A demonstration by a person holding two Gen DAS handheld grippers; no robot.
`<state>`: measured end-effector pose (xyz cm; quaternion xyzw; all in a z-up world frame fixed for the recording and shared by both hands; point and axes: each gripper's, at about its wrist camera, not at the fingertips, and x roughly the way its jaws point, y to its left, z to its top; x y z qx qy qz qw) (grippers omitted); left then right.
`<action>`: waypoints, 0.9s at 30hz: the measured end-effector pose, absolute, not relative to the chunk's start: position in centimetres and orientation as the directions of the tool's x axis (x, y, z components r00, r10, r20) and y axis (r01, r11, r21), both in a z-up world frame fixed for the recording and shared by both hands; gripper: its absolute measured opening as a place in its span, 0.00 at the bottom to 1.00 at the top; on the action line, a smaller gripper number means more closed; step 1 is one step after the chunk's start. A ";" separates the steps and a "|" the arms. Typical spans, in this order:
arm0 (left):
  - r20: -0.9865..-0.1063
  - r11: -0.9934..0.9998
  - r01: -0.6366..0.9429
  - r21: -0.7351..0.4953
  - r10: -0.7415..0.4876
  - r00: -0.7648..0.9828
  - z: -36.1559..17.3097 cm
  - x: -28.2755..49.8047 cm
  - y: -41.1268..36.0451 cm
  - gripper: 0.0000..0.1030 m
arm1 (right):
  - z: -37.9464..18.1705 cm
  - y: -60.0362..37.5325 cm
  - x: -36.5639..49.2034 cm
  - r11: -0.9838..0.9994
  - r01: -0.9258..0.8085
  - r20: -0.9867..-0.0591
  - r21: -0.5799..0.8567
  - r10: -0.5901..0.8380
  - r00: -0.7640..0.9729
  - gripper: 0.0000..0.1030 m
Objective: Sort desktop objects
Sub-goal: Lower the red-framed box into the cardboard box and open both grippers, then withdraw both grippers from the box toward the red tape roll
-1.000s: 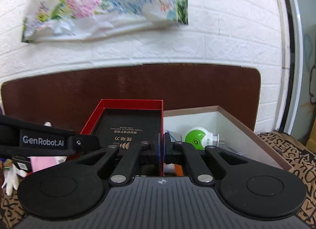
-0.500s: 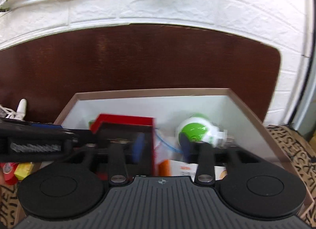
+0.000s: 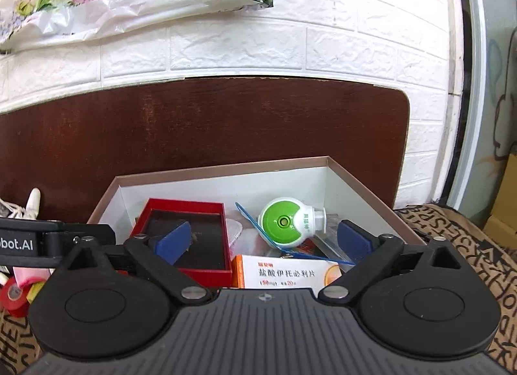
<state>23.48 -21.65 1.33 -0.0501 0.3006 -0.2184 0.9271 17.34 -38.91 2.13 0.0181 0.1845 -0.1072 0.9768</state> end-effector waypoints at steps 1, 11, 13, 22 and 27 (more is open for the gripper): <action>-0.537 0.901 0.373 -0.221 -0.431 0.725 1.4 23.2 -21.5 1.00 | 2.1 -38.8 17.1 0.976 0.218 -0.361 -0.008 -0.207 0.909 0.99; -0.553 0.906 0.358 -0.225 -0.421 0.719 1.3 21.7 -20.6 1.00 | 1.9 -37.9 15.4 0.975 0.217 -0.360 -0.046 -0.219 0.907 0.99; -0.552 0.906 0.356 -0.230 -0.422 0.719 1.4 21.4 -20.3 1.00 | 2.1 -37.8 15.1 0.975 0.217 -0.359 -0.046 -0.219 0.907 1.00; -0.542 0.908 0.341 -0.242 -0.418 0.729 2.0 18.9 -18.7 1.00 | 2.4 -36.8 12.6 0.977 0.214 -0.352 -0.017 -0.206 0.913 1.00; -0.547 0.912 0.329 -0.246 -0.411 0.729 2.2 17.3 -17.8 1.00 | 2.5 -36.2 11.2 0.978 0.207 -0.351 -0.009 -0.197 0.915 1.00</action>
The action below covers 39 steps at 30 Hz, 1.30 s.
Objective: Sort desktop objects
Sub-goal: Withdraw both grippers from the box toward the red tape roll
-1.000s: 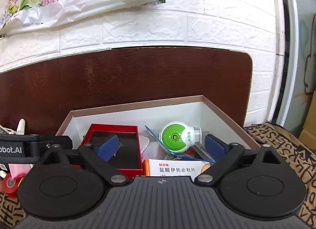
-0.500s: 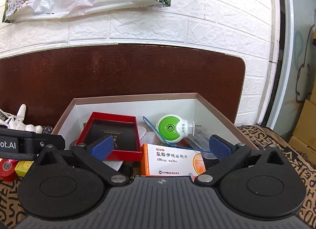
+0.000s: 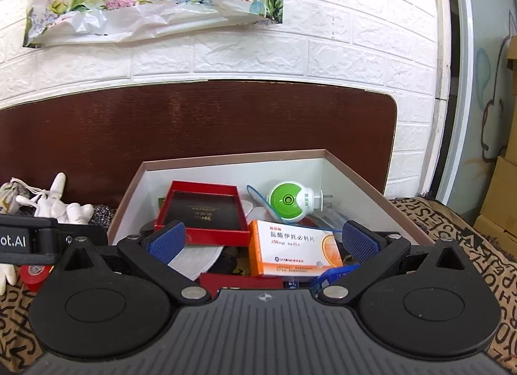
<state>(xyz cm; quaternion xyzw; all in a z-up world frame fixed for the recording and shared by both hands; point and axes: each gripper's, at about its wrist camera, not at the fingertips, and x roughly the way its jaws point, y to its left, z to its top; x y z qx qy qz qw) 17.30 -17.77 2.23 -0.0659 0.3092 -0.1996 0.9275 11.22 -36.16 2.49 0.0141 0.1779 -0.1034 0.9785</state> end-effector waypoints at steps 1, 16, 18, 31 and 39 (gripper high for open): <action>-0.549 0.912 0.328 -0.247 -0.410 0.728 2.2 17.0 -17.6 1.00 | 2.5 -36.1 10.9 0.978 0.207 -0.351 -0.004 -0.195 0.916 1.00; -0.557 0.923 0.301 -0.239 -0.384 0.736 1.9 12.6 -14.3 1.00 | 2.3 -33.1 7.4 0.973 0.224 -0.390 0.049 -0.187 0.901 1.00; -0.562 0.927 0.285 -0.242 -0.374 0.738 1.7 12.3 -13.4 1.00 | 2.2 -32.3 7.3 0.975 0.218 -0.404 0.048 -0.181 0.897 1.00; -0.601 0.964 0.135 -0.229 -0.249 0.760 0.6 11.2 -6.7 1.00 | 1.2 -26.0 7.2 0.991 0.137 -0.425 0.000 -0.124 0.896 1.00; -0.623 0.976 0.057 -0.212 -0.180 0.761 -0.2 11.4 -3.6 1.00 | 0.7 -23.6 7.3 0.998 0.053 -0.423 -0.016 -0.054 0.905 0.99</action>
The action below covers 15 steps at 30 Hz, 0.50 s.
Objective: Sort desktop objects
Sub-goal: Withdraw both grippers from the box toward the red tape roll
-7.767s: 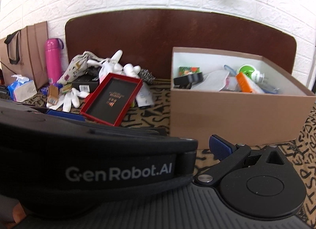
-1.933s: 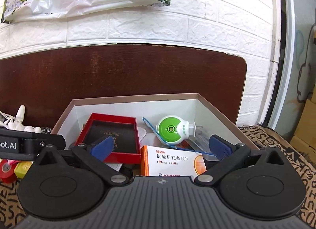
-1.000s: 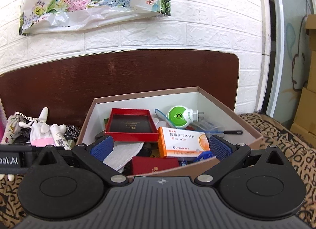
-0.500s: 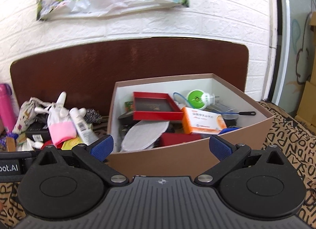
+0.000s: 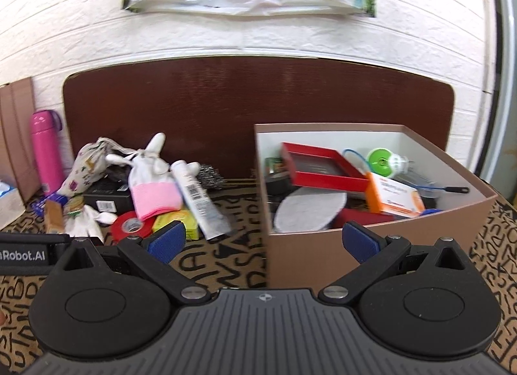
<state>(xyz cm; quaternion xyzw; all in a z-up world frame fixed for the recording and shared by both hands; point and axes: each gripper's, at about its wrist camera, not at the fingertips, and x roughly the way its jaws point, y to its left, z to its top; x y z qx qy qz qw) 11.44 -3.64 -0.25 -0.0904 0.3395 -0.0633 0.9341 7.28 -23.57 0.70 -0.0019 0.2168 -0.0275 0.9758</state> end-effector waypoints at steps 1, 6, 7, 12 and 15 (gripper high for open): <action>-0.625 0.976 0.051 -0.211 -0.174 0.761 -0.4 11.5 -3.2 1.00 | 0.7 -23.3 7.3 0.999 0.044 -0.422 -0.023 -0.050 0.905 0.99; -0.641 0.982 -0.001 -0.191 -0.124 0.757 -1.0 12.0 -1.7 1.00 | 0.5 -21.7 7.1 0.998 -0.042 -0.398 -0.053 0.017 0.917 0.99; -0.642 0.981 -0.006 -0.192 -0.121 0.757 -1.2 12.0 -1.4 1.00 | 0.4 -21.4 7.1 0.997 -0.054 -0.392 -0.060 0.027 0.920 0.99; -0.641 0.979 -0.020 -0.204 -0.118 0.758 -2.1 12.3 0.3 1.00 | -0.5 -20.1 7.9 0.994 -0.096 -0.412 -0.041 0.071 0.908 0.99; -0.642 0.975 -0.023 -0.221 -0.128 0.756 -2.6 12.8 1.3 1.00 | -1.4 -19.6 8.9 0.994 -0.108 -0.450 -0.025 0.085 0.889 0.99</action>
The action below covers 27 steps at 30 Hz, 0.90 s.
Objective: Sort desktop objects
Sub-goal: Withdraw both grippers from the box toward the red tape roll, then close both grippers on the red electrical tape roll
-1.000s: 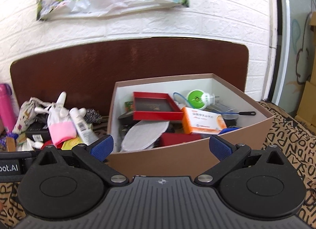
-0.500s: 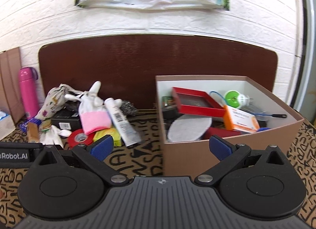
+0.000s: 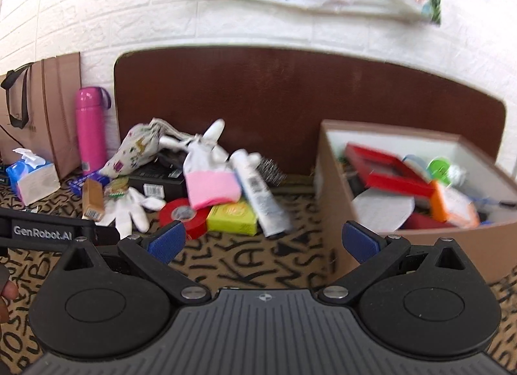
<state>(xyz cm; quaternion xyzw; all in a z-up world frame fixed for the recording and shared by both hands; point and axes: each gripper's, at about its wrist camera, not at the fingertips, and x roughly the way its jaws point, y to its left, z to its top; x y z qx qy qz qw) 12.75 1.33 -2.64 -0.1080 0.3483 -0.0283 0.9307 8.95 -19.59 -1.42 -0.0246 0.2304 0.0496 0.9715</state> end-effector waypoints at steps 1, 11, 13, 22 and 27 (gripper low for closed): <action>-0.641 0.973 -0.021 -0.229 -0.134 0.756 -2.7 12.9 1.6 1.00 | -1.7 -19.3 9.3 0.993 -0.113 -0.458 -0.032 0.086 0.885 0.99; -0.646 0.957 0.052 -0.286 -0.233 0.727 -4.0 16.8 1.7 0.81 | -3.8 -18.0 12.5 0.986 -0.160 -0.483 -0.055 0.114 0.868 0.92; -0.647 0.959 0.069 -0.274 -0.237 0.724 -4.2 17.9 1.1 0.78 | -4.4 -18.1 13.4 0.988 -0.152 -0.499 -0.026 0.118 0.858 0.88; -0.678 0.955 0.088 -0.283 -0.264 0.686 -5.9 23.7 0.7 0.59 | -6.5 -18.2 17.4 0.984 -0.130 -0.558 0.123 0.177 0.811 0.71; -0.689 0.952 0.103 -0.288 -0.281 0.668 -7.0 26.0 0.8 0.52 | -7.4 -17.9 19.4 0.969 -0.121 -0.571 0.214 0.225 0.789 0.67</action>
